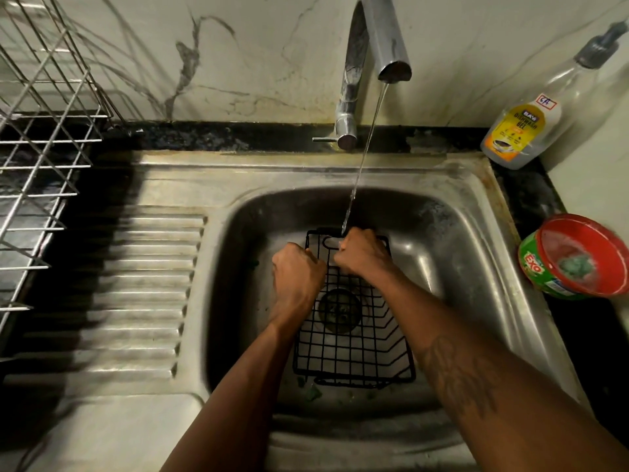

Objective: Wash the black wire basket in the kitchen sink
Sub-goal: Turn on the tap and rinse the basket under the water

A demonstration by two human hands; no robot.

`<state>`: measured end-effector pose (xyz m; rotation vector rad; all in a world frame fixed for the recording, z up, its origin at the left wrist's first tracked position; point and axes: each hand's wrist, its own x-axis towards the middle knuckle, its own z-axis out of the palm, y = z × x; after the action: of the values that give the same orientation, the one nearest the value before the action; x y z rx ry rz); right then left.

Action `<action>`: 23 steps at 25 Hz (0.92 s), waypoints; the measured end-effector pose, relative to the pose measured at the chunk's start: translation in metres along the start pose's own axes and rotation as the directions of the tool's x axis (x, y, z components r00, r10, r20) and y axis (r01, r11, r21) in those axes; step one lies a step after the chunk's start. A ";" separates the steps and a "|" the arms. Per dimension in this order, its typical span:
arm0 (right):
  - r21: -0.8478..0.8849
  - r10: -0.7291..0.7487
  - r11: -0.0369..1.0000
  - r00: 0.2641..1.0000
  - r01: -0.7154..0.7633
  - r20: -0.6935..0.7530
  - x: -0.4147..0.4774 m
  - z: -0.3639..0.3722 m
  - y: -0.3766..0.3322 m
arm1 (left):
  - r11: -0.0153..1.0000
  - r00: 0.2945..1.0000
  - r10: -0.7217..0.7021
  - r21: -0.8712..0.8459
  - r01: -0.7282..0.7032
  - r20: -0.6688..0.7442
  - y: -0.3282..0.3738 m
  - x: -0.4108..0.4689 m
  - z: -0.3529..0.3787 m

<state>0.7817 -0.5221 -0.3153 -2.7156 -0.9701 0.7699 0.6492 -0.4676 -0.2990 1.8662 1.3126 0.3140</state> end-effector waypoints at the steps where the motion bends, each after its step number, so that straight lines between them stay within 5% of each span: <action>1: -0.050 -0.023 0.999 0.999 0.021 -0.042 -0.004 0.002 -0.003 | 1.000 1.000 0.006 0.009 -0.006 0.002 0.001 0.000 0.001; 5: -0.131 -0.227 0.964 0.973 0.232 0.048 0.003 0.015 -0.033 | 1.000 1.000 0.005 0.019 -0.005 0.000 0.001 -0.002 0.003; 12: -0.030 -0.097 0.995 0.995 0.098 0.021 0.007 0.007 0.004 | 1.000 1.000 -0.022 0.021 0.023 -0.013 0.000 0.000 0.002; 16: -0.046 -0.315 0.948 0.949 0.316 0.023 0.002 0.005 -0.017 | 1.000 1.000 0.013 -0.014 -0.013 0.011 -0.001 -0.003 0.004; 23: -0.008 -0.161 0.987 0.987 0.161 0.002 0.002 0.002 0.009 | 0.997 0.999 -0.020 0.079 0.023 -0.037 0.001 -0.003 0.003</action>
<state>0.7867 -0.5281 -0.3204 -2.6028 -1.1777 0.7386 0.6503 -0.4721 -0.2994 1.9189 1.3865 0.2892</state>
